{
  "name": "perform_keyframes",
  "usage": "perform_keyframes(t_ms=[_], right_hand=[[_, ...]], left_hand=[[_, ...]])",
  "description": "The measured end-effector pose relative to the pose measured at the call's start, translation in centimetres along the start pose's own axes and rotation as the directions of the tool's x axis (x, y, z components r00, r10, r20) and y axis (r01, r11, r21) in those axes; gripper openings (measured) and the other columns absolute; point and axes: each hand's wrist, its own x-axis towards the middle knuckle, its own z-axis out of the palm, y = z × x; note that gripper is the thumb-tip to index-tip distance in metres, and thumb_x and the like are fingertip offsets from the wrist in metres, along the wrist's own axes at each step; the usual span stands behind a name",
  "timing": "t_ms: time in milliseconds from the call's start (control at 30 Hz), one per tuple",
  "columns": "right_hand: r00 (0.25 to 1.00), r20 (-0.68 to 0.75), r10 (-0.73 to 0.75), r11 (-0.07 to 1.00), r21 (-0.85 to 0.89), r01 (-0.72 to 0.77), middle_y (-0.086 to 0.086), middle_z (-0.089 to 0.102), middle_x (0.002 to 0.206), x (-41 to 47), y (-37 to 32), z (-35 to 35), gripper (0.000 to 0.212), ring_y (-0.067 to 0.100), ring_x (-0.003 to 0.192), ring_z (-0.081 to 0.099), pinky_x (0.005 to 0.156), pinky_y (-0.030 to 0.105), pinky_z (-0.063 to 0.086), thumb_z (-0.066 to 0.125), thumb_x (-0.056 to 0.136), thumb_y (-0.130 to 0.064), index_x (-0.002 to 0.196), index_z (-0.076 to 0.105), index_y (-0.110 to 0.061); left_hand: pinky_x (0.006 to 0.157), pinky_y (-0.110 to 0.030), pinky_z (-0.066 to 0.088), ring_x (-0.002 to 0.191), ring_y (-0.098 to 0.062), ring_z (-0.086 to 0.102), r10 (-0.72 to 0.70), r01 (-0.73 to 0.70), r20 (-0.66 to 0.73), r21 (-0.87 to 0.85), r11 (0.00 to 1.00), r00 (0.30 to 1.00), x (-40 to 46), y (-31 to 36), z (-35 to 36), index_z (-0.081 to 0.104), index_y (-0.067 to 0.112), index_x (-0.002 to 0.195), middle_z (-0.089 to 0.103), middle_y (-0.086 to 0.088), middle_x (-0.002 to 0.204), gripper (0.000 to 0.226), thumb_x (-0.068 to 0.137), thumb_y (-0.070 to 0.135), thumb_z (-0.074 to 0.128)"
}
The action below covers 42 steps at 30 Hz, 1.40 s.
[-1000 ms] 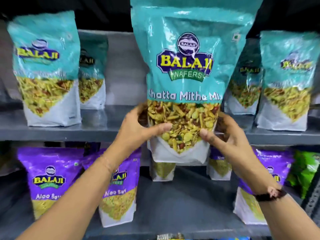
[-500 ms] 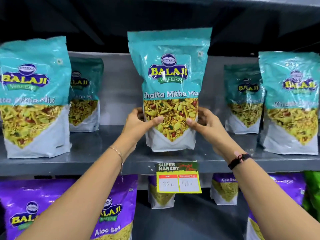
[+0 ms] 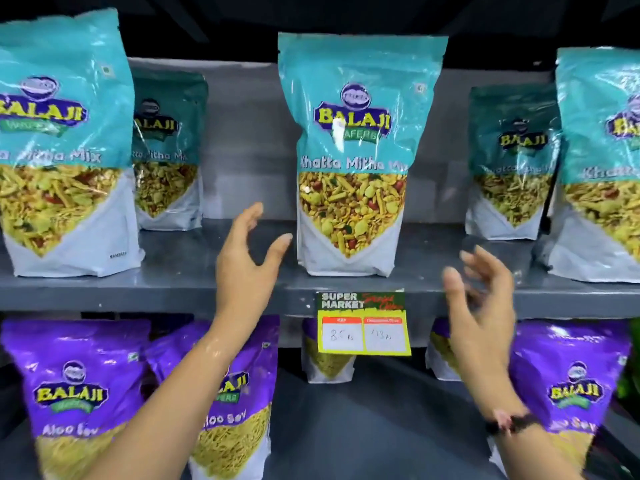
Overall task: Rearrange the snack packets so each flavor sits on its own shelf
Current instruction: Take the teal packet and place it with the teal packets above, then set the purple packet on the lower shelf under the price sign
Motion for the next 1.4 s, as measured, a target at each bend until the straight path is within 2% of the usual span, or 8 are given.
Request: perform_keyframes(t_ms=[100, 233, 400, 633, 800, 967, 1133, 1400], right_hand=[[0.988, -0.147, 0.046, 0.999, 0.015, -0.044, -0.018, 0.055, 0.099, -6.3, 3.6, -0.6, 0.020, -0.004, 0.089, 0.051, 0.083, 0.011, 0.041, 0.048, 0.075, -0.057, 0.091, 0.045, -0.046], [0.949, 0.171, 0.264, 0.964, -0.090, -0.251, -0.005, 0.054, 0.094, -14.0, 8.1, 2.7, 0.017, 0.007, 0.089, 0.055, 0.080, 0.008, 0.039, 0.051, 0.076, -0.047, 0.092, 0.045, -0.046], [0.631, 0.617, 0.470, 0.882, -0.311, -0.353, 0.011, 0.048, 0.126, -18.8, 11.5, 9.5, 0.052, 0.028, 0.122, 0.045, 0.108, 0.040, 0.034, 0.065, 0.077, -0.018, 0.123, 0.040, -0.014], [0.299, 0.828, 0.475, 0.872, -0.397, -0.285, -0.003, 0.045, 0.125, -20.3, 13.1, 15.8, 0.070, 0.010, 0.119, 0.039, 0.070, 0.002, 0.032, 0.068, 0.073, -0.008, 0.131, 0.028, -0.009], [0.368, 0.752, 0.547, 0.834, -0.448, -0.323, 0.014, 0.061, 0.119, -21.7, 14.0, 16.3, 0.053, 0.030, 0.104, 0.058, 0.072, 0.027, 0.039, 0.069, 0.072, -0.008, 0.117, 0.040, -0.008], [0.420, 0.708, 0.567, 0.824, -0.488, -0.290, 0.016, 0.065, 0.107, -21.0, 14.8, 12.9, 0.057, 0.034, 0.098, 0.060, 0.083, 0.046, 0.049, 0.073, 0.068, -0.017, 0.115, 0.041, -0.010], [0.462, 0.627, 0.627, 0.775, -0.563, -0.288, 0.015, 0.065, 0.114, -18.7, 16.0, 7.4, 0.059, 0.034, 0.106, 0.058, 0.087, 0.044, 0.048, 0.073, 0.069, -0.016, 0.119, 0.041, -0.012], [0.502, 0.576, 0.646, 0.750, -0.602, -0.275, 0.014, 0.065, 0.115, -16.6, 18.2, 1.6, 0.062, 0.035, 0.108, 0.058, 0.090, 0.047, 0.046, 0.074, 0.067, -0.021, 0.119, 0.040, -0.013]], left_hand=[[0.107, -0.022, 0.031, 0.121, -0.008, 0.044, 0.081, -0.071, -0.177, 0.064, 0.995, 0.981, -5.6, -2.8, -3.2, 0.042, 0.025, 0.121, 0.047, 0.002, 0.127, 0.043, 0.080, 0.028, 0.053], [0.109, -0.030, 0.028, 0.124, -0.025, 0.041, -0.071, 0.111, -0.288, 0.124, 0.986, 0.955, -12.2, -9.3, -6.6, 0.039, 0.013, 0.123, 0.043, -0.008, 0.128, 0.050, 0.078, 0.028, 0.051], [0.104, -0.040, 0.029, 0.119, -0.040, 0.040, -0.495, 0.513, -0.136, 0.221, 0.829, 0.858, -17.1, -17.7, -9.1, 0.033, -0.007, 0.124, 0.040, -0.032, 0.130, 0.061, 0.072, 0.003, 0.063], [0.104, -0.044, 0.034, 0.117, -0.025, 0.044, -0.714, 0.636, 0.292, 0.326, 0.700, 0.636, -17.9, -24.6, -10.9, 0.035, 0.000, 0.122, 0.049, -0.012, 0.120, 0.093, 0.042, 0.036, 0.063], [0.096, -0.044, 0.042, 0.107, -0.028, 0.054, -0.729, 0.645, 0.318, 0.339, 0.685, 0.607, -17.6, -24.9, -10.6, 0.041, 0.000, 0.115, 0.055, -0.015, 0.112, 0.058, 0.064, -0.011, 0.066], [0.073, -0.014, 0.048, 0.079, -0.007, 0.059, -0.713, 0.607, 0.335, 0.373, 0.701, 0.616, -18.5, -24.0, -7.9, 0.046, 0.014, 0.095, 0.060, -0.009, 0.094, 0.048, 0.063, -0.015, 0.066], [0.088, -0.048, 0.051, 0.091, -0.036, 0.063, -0.694, 0.576, 0.396, 0.388, 0.720, 0.601, -19.7, -21.8, -2.7, 0.051, 0.005, 0.103, 0.065, -0.016, 0.092, 0.048, 0.061, -0.003, 0.073], [0.094, -0.049, 0.048, 0.102, -0.032, 0.060, -0.678, 0.562, 0.446, 0.380, 0.735, 0.585, -21.0, -18.9, 3.1, 0.050, 0.005, 0.108, 0.065, -0.021, 0.110, 0.051, 0.063, 0.001, 0.074]])
